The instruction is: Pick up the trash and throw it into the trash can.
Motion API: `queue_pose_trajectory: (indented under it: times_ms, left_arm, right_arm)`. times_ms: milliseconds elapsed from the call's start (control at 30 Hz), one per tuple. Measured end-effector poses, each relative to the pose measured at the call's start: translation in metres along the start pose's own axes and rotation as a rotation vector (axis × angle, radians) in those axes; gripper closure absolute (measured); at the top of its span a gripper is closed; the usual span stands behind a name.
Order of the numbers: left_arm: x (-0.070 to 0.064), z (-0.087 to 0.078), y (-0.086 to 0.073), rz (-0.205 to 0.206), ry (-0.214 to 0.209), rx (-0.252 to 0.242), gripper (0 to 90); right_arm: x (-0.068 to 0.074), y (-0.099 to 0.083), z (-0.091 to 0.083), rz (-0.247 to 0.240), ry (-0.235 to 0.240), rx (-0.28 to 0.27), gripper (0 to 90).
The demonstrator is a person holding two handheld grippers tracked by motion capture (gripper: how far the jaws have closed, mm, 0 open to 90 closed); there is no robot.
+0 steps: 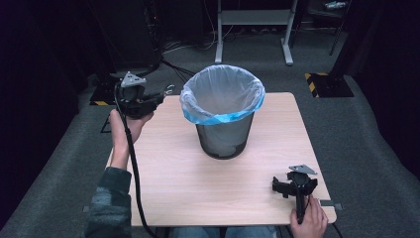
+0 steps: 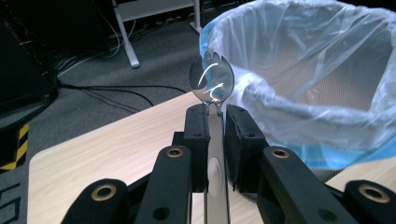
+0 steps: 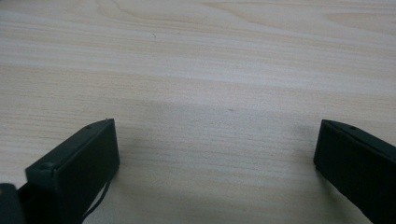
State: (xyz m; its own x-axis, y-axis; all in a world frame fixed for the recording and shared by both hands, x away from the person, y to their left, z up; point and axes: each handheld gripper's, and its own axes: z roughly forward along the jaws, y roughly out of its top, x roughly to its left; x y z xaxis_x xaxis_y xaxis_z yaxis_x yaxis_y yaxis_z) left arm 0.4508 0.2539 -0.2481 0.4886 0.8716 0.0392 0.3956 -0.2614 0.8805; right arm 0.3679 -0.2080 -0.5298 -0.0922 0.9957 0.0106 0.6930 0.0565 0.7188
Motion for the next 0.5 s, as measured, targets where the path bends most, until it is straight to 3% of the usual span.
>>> queue_pose_trajectory:
  times_ms: [500]
  left_arm:
    - [-0.026,0.018,0.032,0.058,-0.026,-0.004,79.2]
  right_arm:
    - [0.000,0.000,0.000,0.003,0.000,-0.001,0.0]
